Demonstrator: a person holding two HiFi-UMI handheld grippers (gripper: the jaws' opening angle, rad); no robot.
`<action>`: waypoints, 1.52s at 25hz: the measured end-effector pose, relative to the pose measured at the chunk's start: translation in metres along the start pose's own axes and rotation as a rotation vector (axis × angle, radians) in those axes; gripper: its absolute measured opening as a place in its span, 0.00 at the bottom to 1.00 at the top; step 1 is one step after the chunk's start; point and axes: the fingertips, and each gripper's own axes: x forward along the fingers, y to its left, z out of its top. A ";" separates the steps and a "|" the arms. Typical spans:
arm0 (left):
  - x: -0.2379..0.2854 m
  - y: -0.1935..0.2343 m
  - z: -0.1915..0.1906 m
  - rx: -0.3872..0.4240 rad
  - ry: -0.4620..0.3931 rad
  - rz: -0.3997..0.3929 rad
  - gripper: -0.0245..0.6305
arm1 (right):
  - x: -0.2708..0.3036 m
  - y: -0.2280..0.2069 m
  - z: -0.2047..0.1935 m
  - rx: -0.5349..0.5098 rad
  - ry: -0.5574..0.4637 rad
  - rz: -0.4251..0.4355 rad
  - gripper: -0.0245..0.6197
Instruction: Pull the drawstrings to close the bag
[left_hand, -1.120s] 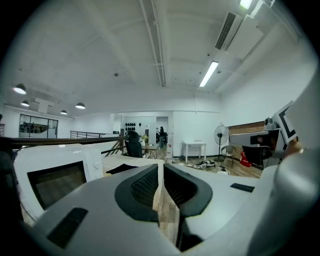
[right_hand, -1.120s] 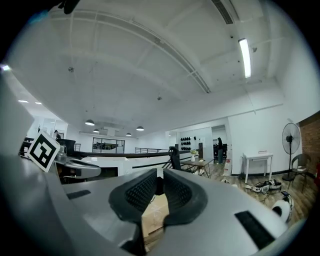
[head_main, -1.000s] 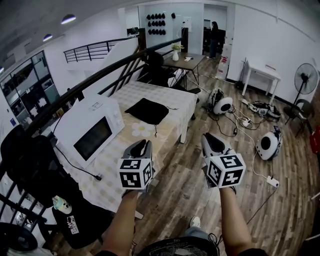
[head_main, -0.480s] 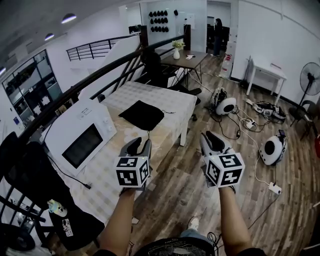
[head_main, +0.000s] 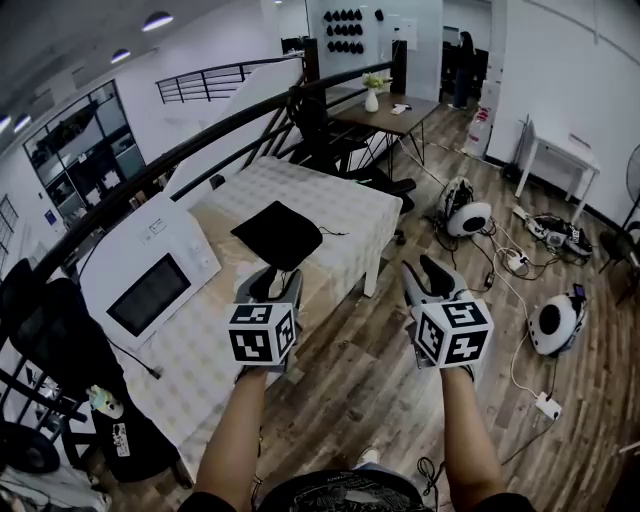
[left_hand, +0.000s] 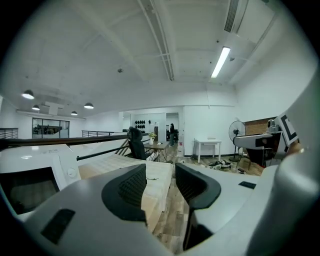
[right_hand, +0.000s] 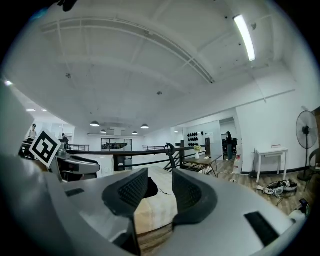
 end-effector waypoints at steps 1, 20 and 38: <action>0.005 -0.002 0.001 0.000 0.002 0.012 0.33 | 0.004 -0.006 0.000 0.001 0.002 0.013 0.25; 0.053 -0.003 0.008 -0.011 0.014 0.116 0.37 | 0.060 -0.042 0.000 -0.003 0.017 0.147 0.34; 0.191 0.076 0.024 -0.033 0.034 0.176 0.37 | 0.223 -0.079 0.009 -0.033 0.049 0.205 0.34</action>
